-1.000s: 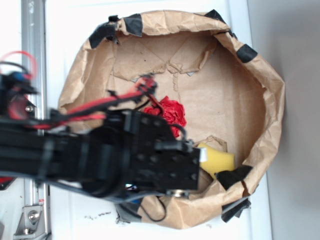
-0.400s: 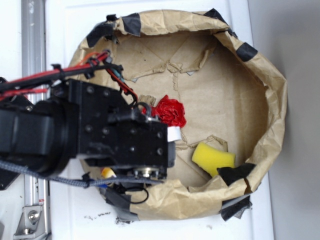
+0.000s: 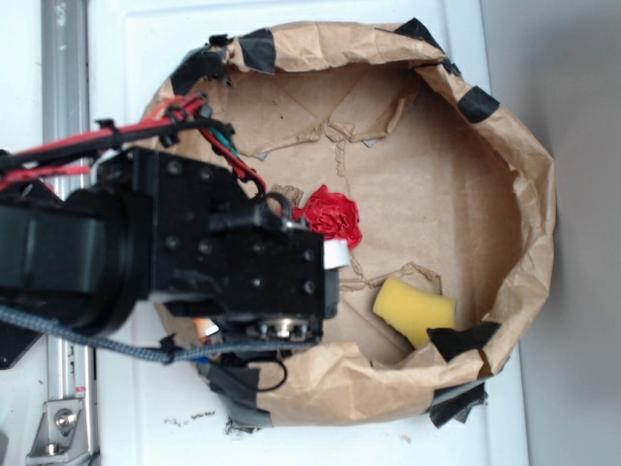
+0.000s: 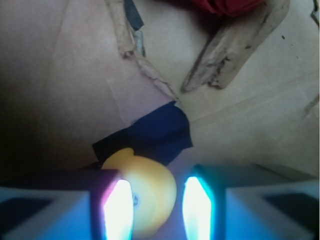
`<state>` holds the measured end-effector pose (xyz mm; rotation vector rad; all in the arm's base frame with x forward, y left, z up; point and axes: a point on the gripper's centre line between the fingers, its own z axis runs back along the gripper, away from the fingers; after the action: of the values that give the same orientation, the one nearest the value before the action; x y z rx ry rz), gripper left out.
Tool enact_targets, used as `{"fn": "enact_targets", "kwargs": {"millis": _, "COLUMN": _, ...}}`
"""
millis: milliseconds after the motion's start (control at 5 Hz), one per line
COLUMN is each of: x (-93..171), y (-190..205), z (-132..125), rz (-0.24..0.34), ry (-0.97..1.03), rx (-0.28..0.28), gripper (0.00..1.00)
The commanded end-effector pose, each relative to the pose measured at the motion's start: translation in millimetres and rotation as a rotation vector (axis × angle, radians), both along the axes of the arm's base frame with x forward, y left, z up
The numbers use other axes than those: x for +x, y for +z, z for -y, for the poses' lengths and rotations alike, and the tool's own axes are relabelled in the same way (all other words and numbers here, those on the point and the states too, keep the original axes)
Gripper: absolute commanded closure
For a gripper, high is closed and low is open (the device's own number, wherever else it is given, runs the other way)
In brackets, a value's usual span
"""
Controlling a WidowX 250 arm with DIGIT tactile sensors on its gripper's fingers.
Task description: Grab the yellow duck.
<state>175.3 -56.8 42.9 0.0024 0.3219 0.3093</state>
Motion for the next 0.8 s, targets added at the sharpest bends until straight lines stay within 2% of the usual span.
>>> {"fn": "enact_targets", "kwargs": {"millis": 0, "x": 19.6, "y": 8.6, "z": -28.1, "rz": 0.122, "ry": -0.028, "rx": 0.103, "gripper": 1.00}}
{"fn": "enact_targets", "kwargs": {"millis": 200, "x": 35.6, "y": 20.3, "z": -46.8, "rz": 0.185, "ry": -0.004, "rx": 0.161, "gripper": 1.00}}
{"fn": "enact_targets", "kwargs": {"millis": 400, "x": 41.8, "y": 31.9, "z": -59.0, "rz": 0.241, "ry": 0.012, "rx": 0.184, "gripper": 1.00}}
{"fn": "enact_targets", "kwargs": {"millis": 600, "x": 42.6, "y": 35.2, "z": -60.7, "rz": 0.256, "ry": 0.015, "rx": 0.189, "gripper": 1.00}}
